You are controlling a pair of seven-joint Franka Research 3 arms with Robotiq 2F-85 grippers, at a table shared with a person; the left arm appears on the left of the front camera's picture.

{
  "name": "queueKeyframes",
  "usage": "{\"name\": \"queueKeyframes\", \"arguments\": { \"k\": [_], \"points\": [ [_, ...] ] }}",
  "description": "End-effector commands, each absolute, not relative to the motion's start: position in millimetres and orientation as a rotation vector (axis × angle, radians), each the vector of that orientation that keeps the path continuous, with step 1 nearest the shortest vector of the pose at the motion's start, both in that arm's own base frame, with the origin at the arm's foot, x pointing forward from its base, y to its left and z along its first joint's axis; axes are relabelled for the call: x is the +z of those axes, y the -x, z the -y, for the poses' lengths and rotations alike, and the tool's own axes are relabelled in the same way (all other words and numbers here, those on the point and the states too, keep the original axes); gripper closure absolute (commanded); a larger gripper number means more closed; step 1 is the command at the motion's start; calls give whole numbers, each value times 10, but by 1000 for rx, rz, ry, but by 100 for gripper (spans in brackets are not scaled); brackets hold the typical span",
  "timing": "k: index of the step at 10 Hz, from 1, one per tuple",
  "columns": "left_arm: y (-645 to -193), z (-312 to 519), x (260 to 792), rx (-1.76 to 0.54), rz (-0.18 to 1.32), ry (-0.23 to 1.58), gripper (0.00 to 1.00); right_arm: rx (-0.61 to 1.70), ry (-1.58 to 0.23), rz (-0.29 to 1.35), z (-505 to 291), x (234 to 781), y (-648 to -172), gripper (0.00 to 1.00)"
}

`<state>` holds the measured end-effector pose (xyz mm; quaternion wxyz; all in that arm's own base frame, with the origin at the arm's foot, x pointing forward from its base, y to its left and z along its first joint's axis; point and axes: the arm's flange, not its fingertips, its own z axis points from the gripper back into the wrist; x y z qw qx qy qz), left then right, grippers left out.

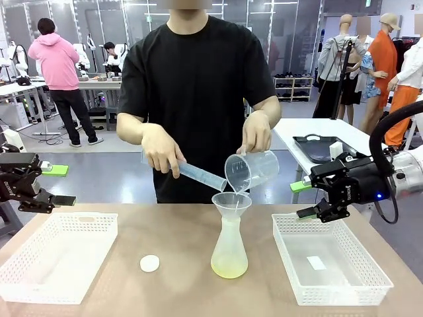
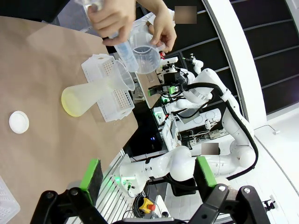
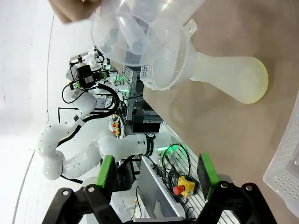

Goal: Prepare the solutions needed for the experiment.
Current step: Once the solution is in the Big flask , pick up the Plastic Funnel and place it back into the right Organizing basket.

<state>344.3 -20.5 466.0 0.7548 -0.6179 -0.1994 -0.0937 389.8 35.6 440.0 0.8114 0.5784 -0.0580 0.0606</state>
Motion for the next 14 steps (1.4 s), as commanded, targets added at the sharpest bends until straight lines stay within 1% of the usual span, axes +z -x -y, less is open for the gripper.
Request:
{"name": "queueKeyframes", "arguments": {
  "k": [1,12,13,14],
  "points": [
    [-3459,214,4691,-212,443,1365,0,140,-1234,123,-357,4415,-3886,12],
    [-3459,214,4691,-212,443,1365,0,130,-1235,123,-359,4399,-3897,12],
    [-3459,214,4691,-212,443,1365,0,144,-1233,169,-366,4424,-3916,12],
    [-3459,214,4691,-212,443,1365,0,163,-1190,260,-400,4487,-3935,12]
  ]
}}
